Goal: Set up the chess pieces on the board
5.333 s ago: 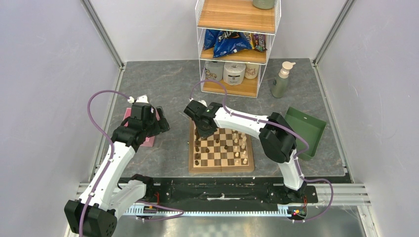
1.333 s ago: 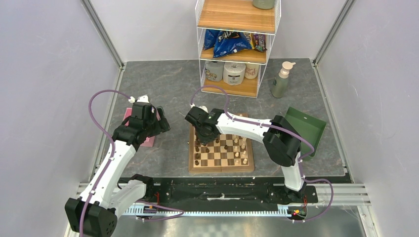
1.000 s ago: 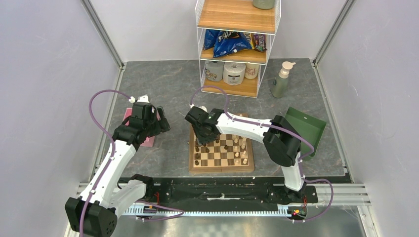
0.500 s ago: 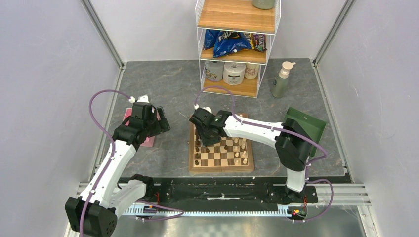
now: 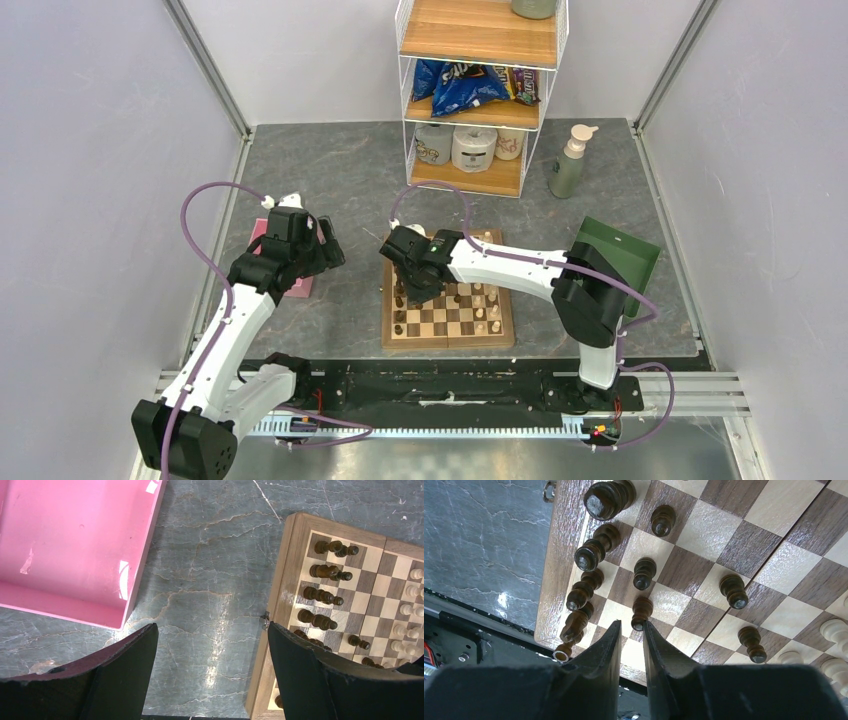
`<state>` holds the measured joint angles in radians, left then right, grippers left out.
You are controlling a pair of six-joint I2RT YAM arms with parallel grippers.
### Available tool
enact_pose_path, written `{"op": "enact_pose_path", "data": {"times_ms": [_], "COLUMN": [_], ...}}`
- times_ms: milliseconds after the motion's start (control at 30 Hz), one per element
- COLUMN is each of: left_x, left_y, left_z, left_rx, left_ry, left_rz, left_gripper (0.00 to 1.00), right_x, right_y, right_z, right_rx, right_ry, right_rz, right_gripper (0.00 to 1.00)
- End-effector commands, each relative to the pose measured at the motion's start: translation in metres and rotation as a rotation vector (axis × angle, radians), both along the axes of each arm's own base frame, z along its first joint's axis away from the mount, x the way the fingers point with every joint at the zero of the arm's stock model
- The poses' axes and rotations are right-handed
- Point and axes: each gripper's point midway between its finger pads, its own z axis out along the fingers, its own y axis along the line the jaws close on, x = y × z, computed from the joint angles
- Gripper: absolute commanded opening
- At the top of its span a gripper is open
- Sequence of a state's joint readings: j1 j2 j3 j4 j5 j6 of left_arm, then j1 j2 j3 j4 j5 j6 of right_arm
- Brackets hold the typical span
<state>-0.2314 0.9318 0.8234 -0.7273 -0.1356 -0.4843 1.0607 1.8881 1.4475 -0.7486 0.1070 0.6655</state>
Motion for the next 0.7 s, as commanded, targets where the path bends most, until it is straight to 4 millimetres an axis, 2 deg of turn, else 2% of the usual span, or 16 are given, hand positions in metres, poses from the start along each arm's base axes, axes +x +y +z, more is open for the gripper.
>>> {"op": "enact_pose_path", "data": {"times_ms": [0, 300, 667], "left_x": [0.005, 0.005, 0.005], "left_y": [-0.001, -0.001, -0.001], "left_z": [0.005, 0.005, 0.005], "left_rx": [0.006, 0.008, 0.008], "left_ry": [-0.033, -0.033, -0.031], "left_rz": [-0.027, -0.027, -0.028], "left_gripper": [0.87, 0.87, 0.87], "right_x": [0.0, 0.0, 0.006], "right_y": [0.0, 0.0, 0.011], "right_z": [-0.004, -0.007, -0.006], "right_rx": [-0.018, -0.037, -0.028], "right_ry": [0.001, 0.0, -0.019], "right_rz": [-0.015, -0.006, 0.004], "right_gripper": [0.3, 0.3, 0.21]}}
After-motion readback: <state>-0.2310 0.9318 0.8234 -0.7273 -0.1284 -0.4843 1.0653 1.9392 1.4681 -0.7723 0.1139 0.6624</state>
